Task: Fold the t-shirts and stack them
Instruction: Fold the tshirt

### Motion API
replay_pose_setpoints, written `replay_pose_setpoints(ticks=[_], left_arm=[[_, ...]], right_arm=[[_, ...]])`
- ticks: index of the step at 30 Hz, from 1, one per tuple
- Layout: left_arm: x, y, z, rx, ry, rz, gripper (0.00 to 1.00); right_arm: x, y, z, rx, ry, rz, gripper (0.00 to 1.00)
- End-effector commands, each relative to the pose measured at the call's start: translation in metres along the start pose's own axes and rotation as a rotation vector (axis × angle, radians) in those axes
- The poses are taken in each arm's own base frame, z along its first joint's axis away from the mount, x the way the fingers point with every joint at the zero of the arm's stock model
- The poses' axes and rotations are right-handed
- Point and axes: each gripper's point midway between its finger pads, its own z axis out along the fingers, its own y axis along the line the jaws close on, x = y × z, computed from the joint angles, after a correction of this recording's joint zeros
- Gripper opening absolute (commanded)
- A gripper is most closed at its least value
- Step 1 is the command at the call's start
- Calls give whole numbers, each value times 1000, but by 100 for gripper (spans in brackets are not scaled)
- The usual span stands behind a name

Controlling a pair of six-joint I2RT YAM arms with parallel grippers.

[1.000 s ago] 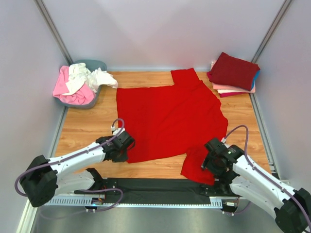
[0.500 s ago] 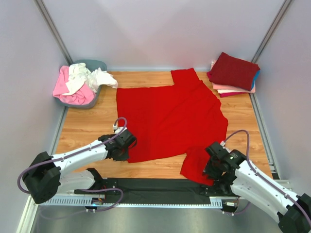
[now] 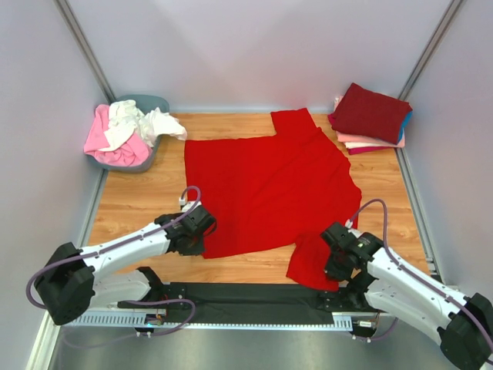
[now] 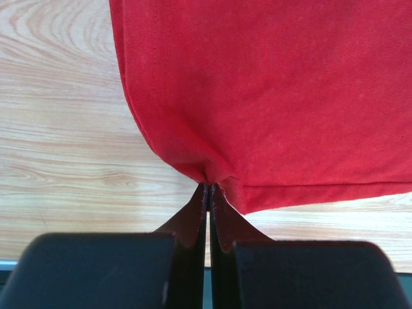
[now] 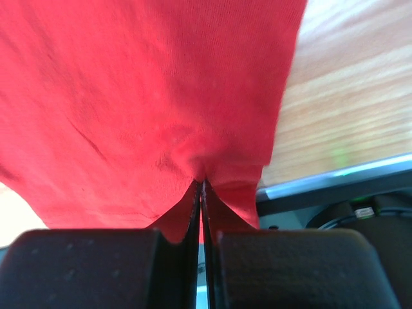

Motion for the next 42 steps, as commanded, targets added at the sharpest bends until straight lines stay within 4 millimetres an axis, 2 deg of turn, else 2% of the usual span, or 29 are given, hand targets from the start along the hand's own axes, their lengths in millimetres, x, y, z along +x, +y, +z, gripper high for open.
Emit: replay_pose_setpoints(ticks=[1, 5, 7, 14, 18, 23, 28, 32, 34, 36, 37, 42], left_arm=[[-15, -10, -12, 51, -49, -2, 0], [-20, -8, -23, 62, -74, 0, 0], [-23, -7, -27, 67, -85, -2, 0], [-29, -6, -44, 92, -113, -5, 0], [-37, -7, -53, 98, -128, 9, 0], [-57, -11, -65, 121, -154, -1, 0], [-87, -11, -78, 136, -205, -12, 0], [-108, -7, -81, 124, -229, -35, 0], [-120, -6, -83, 122, -247, -51, 0], [-127, -3, -80, 110, -241, -57, 0], [-134, -3, -83, 112, -257, -68, 0], [-152, -5, -74, 120, -245, -92, 0]], right_arm=[[-32, 13, -8, -36, -159, -12, 0], [-55, 38, -38, -141, -258, -8, 0], [-63, 38, -47, -129, -295, -13, 0], [-69, 48, -60, -175, -321, -16, 0], [-83, 59, -73, -211, -377, 2, 0], [-109, 91, -102, -295, -472, 24, 0], [-142, 111, -126, -313, -606, 26, 0], [-168, 127, -141, -303, -678, 11, 0], [-182, 138, -156, -324, -719, 4, 0], [-193, 145, -157, -302, -736, -5, 0], [-202, 150, -166, -311, -764, -8, 0], [-226, 168, -162, -292, -773, -25, 0]])
